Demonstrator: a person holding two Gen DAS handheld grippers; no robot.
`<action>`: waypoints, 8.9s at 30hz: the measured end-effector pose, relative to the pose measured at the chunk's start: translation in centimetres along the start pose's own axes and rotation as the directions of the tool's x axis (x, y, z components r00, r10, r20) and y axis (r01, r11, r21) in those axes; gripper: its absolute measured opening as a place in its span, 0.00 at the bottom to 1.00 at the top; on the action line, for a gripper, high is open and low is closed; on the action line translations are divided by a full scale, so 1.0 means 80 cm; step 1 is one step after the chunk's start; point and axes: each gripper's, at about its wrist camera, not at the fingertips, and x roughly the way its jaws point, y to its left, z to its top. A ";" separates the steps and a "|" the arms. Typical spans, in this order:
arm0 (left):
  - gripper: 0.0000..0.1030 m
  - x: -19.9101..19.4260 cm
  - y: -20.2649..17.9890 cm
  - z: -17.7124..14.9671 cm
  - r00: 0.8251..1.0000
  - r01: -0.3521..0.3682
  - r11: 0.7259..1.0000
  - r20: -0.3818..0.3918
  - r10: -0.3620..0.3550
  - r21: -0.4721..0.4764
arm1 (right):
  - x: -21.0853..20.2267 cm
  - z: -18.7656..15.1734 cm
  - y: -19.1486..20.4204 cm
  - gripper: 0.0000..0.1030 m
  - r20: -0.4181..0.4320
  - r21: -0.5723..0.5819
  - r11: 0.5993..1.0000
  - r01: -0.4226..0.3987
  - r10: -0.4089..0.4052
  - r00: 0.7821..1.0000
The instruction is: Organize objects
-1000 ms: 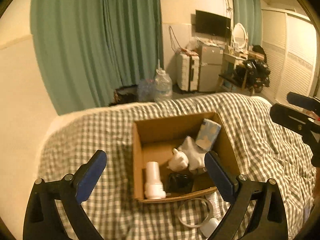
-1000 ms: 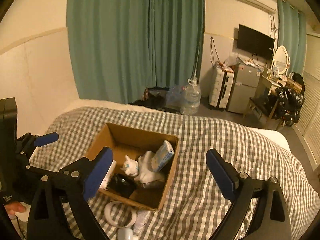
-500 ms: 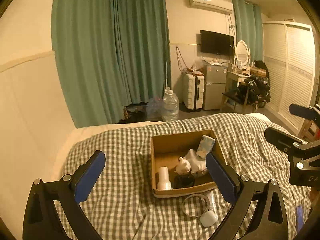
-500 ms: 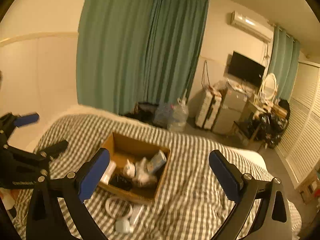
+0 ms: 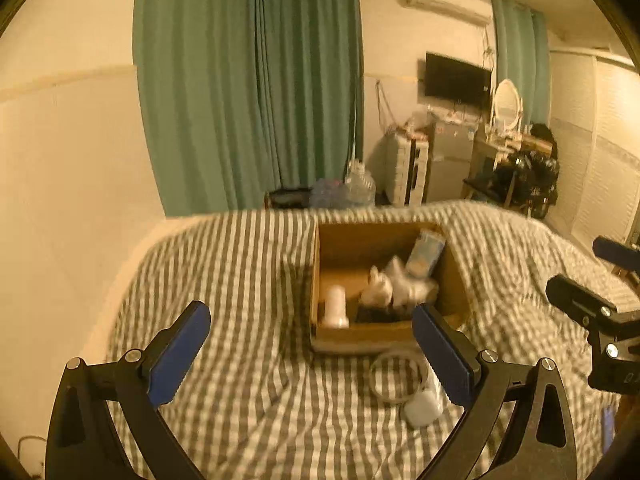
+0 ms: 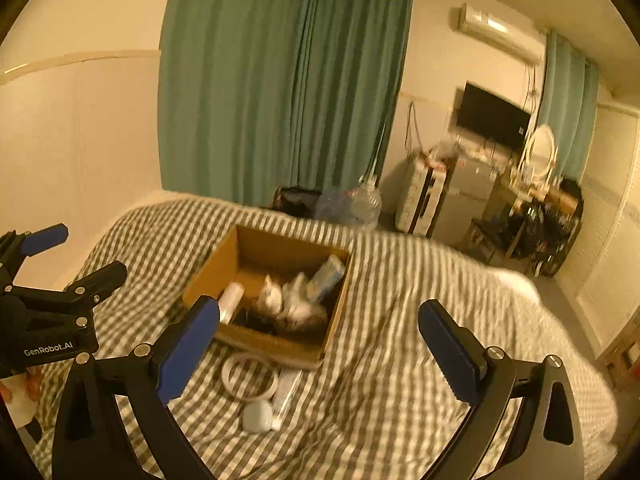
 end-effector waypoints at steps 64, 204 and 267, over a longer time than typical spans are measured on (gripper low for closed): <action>1.00 0.206 -0.126 -0.143 0.917 0.107 0.993 -0.390 -0.081 0.045 | 0.191 -0.182 -0.069 0.07 -0.397 0.242 0.958 -0.152 0.241 0.886; 0.94 0.268 -0.083 0.042 0.977 0.164 0.977 -0.162 -0.141 0.137 | 0.276 0.034 -0.092 0.64 -0.199 0.285 0.896 -0.341 0.403 0.893; 1.00 0.084 -0.007 -0.079 0.992 -0.060 0.998 -0.111 0.061 0.010 | 0.109 -0.077 -0.020 0.90 -0.161 0.096 0.979 -0.178 0.192 0.968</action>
